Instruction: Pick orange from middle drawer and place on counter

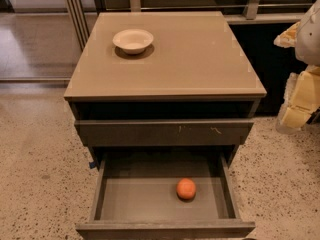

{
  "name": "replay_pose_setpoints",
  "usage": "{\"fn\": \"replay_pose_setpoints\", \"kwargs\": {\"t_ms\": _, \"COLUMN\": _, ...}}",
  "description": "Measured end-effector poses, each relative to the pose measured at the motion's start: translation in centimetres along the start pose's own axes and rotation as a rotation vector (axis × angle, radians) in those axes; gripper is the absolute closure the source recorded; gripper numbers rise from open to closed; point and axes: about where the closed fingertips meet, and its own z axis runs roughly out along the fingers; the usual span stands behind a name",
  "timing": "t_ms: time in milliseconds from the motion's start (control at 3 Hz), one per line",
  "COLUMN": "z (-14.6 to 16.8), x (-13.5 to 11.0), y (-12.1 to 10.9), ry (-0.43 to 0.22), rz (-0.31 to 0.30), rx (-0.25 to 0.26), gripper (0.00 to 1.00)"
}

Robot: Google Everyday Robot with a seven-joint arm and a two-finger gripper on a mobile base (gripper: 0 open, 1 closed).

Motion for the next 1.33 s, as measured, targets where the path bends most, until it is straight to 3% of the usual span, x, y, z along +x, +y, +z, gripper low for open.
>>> {"fn": "replay_pose_setpoints", "kwargs": {"t_ms": 333, "z": 0.0, "x": 0.0, "y": 0.0, "ry": 0.000, "rz": 0.000, "rx": 0.000, "gripper": 0.03}}
{"fn": "replay_pose_setpoints", "kwargs": {"t_ms": 667, "z": 0.0, "x": 0.0, "y": 0.0, "ry": 0.000, "rz": 0.000, "rx": 0.000, "gripper": 0.12}}
{"fn": "replay_pose_setpoints", "kwargs": {"t_ms": 1000, "z": 2.1, "x": 0.1, "y": 0.0, "ry": -0.044, "rz": 0.020, "rx": 0.000, "gripper": 0.28}}
{"fn": "replay_pose_setpoints", "kwargs": {"t_ms": 1333, "z": 9.4, "x": 0.0, "y": 0.9, "ry": -0.174, "rz": 0.055, "rx": -0.062, "gripper": 0.52}}
